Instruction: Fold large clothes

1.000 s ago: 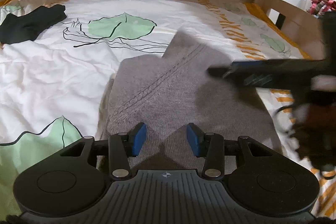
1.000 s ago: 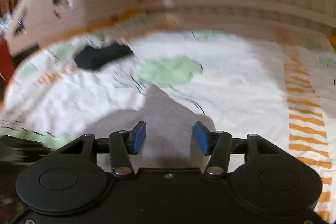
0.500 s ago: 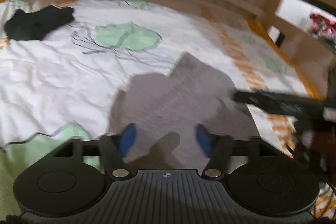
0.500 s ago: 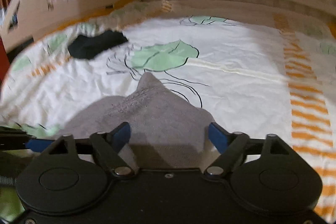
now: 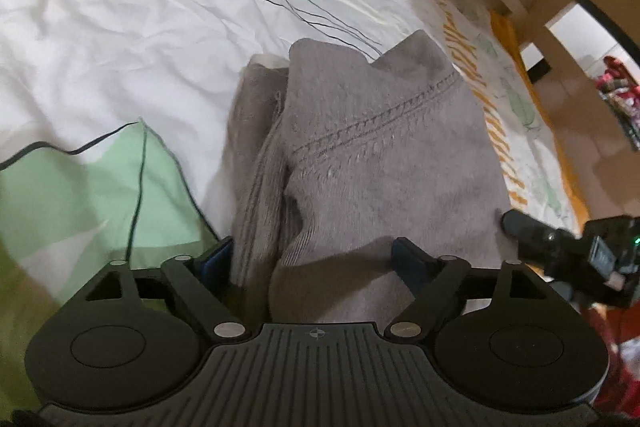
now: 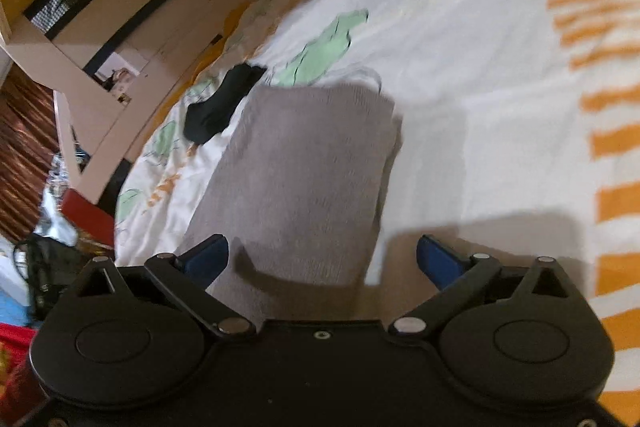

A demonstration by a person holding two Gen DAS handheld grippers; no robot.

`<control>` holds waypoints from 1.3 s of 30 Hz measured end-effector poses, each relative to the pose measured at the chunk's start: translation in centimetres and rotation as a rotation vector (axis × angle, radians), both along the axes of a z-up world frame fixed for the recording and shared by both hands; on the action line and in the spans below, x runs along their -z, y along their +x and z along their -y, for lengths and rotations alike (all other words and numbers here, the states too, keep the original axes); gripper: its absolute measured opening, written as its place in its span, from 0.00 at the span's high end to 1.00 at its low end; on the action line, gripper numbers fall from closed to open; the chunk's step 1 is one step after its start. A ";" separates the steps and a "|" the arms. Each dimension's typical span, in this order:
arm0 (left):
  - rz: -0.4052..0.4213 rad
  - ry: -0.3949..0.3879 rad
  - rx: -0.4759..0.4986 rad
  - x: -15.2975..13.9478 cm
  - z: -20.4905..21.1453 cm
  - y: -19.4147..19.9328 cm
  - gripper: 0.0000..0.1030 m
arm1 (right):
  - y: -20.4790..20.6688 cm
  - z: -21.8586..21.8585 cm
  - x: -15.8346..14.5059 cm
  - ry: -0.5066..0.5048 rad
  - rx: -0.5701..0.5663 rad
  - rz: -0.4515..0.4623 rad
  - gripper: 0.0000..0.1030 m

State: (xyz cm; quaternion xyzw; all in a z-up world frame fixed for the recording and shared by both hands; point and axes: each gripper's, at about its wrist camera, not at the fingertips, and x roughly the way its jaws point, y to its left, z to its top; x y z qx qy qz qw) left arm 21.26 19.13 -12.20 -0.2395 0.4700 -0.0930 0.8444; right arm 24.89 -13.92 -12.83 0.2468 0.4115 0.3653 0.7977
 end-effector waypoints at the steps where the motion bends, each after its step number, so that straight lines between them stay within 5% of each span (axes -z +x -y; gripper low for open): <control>1: -0.003 -0.022 0.006 0.3 -0.1 0.4 0.15 | 0.2 -0.3 0.2 0.022 -0.017 0.002 0.00; 7: 0.015 -0.101 0.085 0.9 0.5 2.2 0.07 | 2.5 -2.0 1.1 0.167 -0.071 -0.035 0.01; 9: 0.015 -0.154 0.089 0.9 0.7 2.7 0.07 | 3.0 -2.3 1.0 0.170 -0.066 -0.037 0.19; 10: 0.020 -0.175 0.087 0.9 1.0 2.9 0.07 | 3.3 -2.4 0.8 0.137 -0.057 -0.035 0.38; 17: 0.093 -0.231 0.127 0.4 5.4 7.5 0.08 | 5.4 -0.5 -1.8 0.044 -0.082 0.057 0.41; 25: 0.167 -0.217 0.169 -0.4 11.6 17.8 0.15 | 13.1 6.0 -5.0 -0.092 0.029 0.141 0.41; 31: 0.142 -0.086 0.075 1.5 11.0 17.6 0.19 | 15.4 9.4 -3.4 -0.311 0.180 0.123 0.24; 33: 0.154 -0.063 0.075 1.1 10.4 16.5 0.19 | 14.6 10.3 -2.7 -0.292 0.223 0.132 0.15; 37: 0.218 0.034 0.051 -1.8 9.8 13.9 0.19 | 11.2 11.1 -4.1 -0.253 0.313 0.220 0.15; 39: 0.270 0.106 0.037 -3.8 10.2 12.7 0.19 | 8.9 11.0 -5.8 -0.267 0.360 0.277 0.03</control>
